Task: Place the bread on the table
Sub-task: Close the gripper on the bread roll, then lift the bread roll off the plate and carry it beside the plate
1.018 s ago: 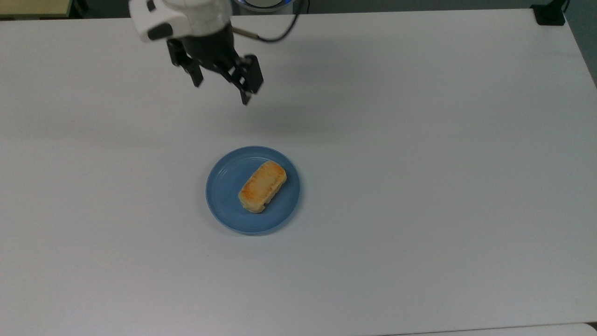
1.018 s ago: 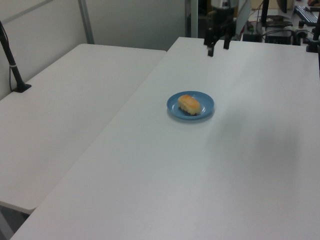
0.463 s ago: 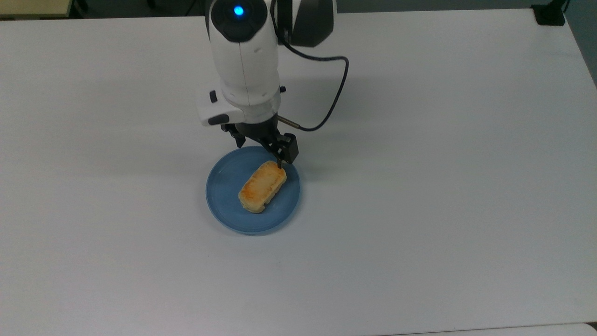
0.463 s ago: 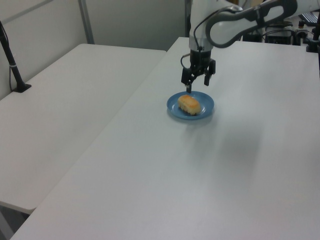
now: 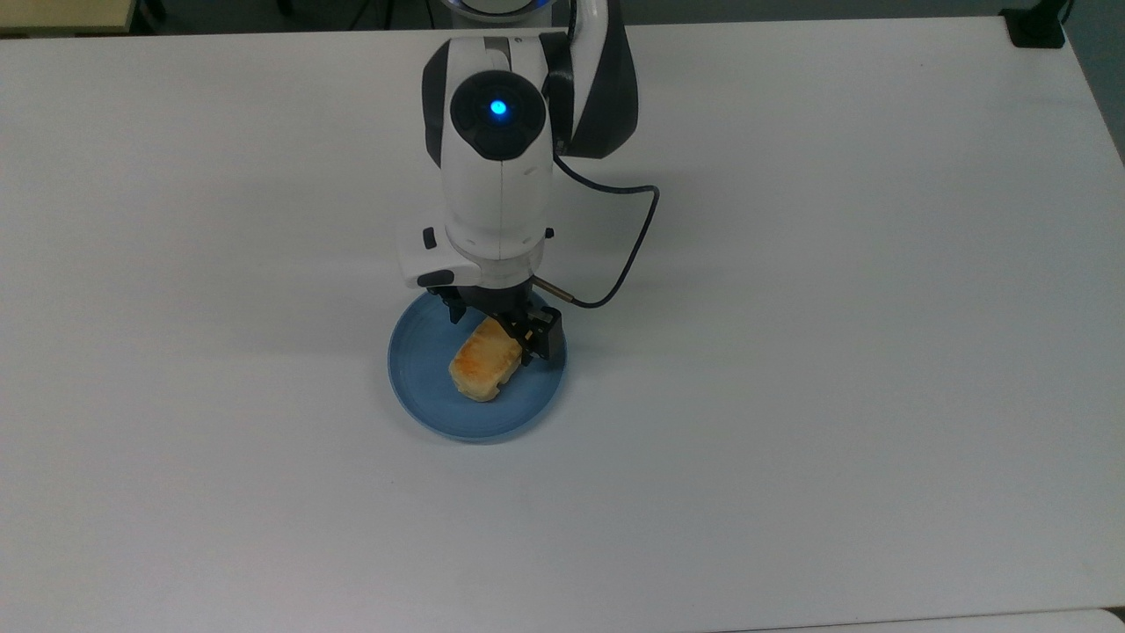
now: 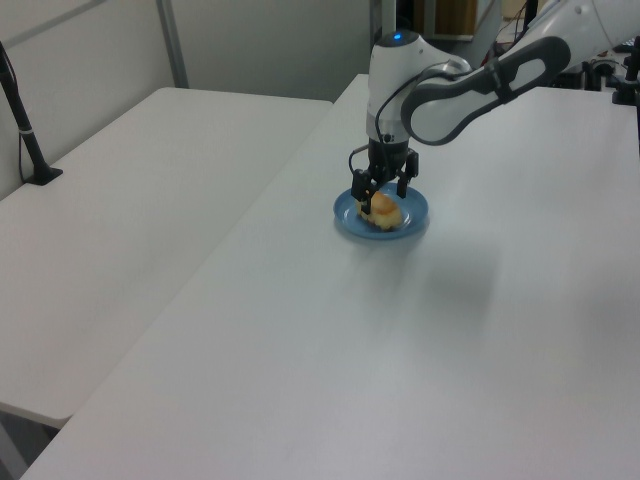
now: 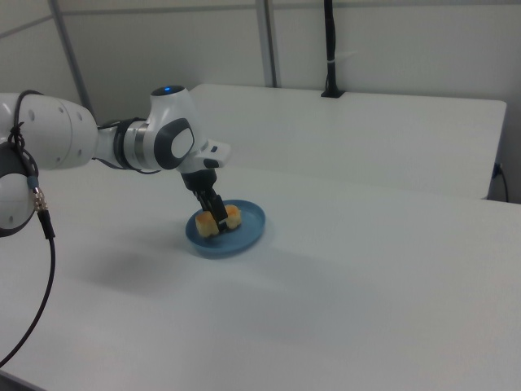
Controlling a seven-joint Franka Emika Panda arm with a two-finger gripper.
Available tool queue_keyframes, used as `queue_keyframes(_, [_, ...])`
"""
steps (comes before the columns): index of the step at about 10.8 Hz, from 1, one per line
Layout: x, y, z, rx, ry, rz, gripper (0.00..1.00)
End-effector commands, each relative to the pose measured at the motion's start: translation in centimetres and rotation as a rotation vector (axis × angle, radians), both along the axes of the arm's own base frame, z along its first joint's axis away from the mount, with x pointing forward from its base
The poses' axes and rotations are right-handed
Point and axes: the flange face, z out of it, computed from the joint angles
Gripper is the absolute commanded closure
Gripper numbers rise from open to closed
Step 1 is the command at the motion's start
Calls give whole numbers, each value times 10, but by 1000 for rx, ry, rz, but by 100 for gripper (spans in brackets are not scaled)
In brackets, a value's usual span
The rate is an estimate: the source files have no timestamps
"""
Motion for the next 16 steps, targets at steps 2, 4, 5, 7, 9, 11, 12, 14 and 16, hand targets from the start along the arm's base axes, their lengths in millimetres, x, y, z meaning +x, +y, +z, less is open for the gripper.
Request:
queue_keyframes(2, [1,7,1,-11,-16,-13,53])
queue_keyframes(4, [3,3,12,-2,-32,-20,93])
queue_keyframes(5, [4,-3,26,-2,-48,-22,98])
queue_keyframes(7, [-6,-48,63,-7,-22,50,98])
queue_keyframes(9, [-29,-126,95,23,56,204,95])
queue_keyframes(11, [-58,-189,73,10,182,389,91])
queue_keyframes(12, [-68,-214,61,3,212,413,89])
queue_keyframes(14, [-88,-244,28,-6,235,443,82])
queue_keyframes(16, [-96,-254,11,-34,226,441,74])
